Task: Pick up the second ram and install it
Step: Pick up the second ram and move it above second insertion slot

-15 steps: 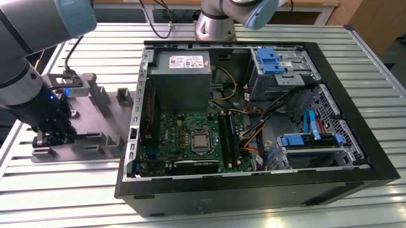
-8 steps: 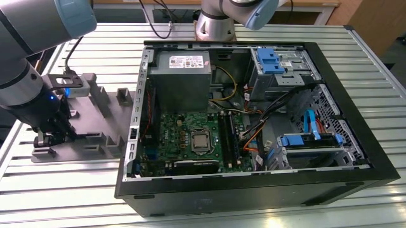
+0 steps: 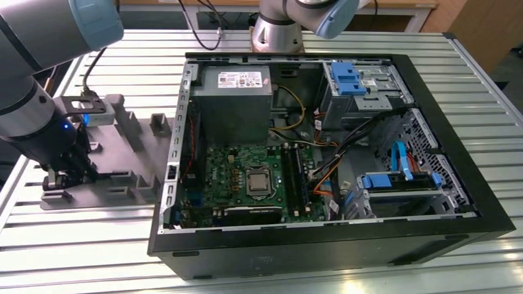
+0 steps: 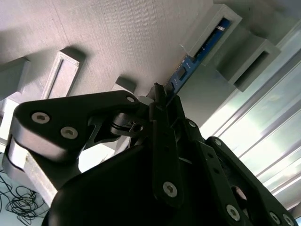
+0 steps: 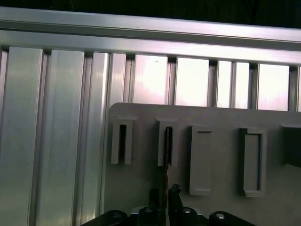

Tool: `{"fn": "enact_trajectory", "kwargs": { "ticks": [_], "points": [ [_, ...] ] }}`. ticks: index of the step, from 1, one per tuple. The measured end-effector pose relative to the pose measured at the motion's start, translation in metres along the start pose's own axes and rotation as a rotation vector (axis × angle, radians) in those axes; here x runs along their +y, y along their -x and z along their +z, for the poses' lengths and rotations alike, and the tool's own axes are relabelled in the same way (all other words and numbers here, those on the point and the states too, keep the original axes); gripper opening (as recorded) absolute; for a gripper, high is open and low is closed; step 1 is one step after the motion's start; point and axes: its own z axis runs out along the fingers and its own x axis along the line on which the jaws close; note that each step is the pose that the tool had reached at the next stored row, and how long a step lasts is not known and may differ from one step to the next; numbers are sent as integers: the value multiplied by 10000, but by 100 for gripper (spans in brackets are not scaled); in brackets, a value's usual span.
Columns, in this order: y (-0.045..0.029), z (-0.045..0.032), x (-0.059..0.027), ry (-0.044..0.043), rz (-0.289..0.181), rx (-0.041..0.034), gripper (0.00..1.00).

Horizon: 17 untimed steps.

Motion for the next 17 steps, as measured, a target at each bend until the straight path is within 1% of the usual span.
{"fn": "enact_trajectory", "kwargs": {
  "ticks": [6, 13, 15, 16, 17],
  "points": [
    [1, 5, 17, -3, 0, -58, 22],
    [1, 11, 21, -3, 0, -69, 22],
    [1, 13, 21, -3, 0, -70, 21],
    [1, 13, 21, -3, 1, -70, 15],
    [1, 14, 21, -2, 1, -70, 15]
  ]
}}
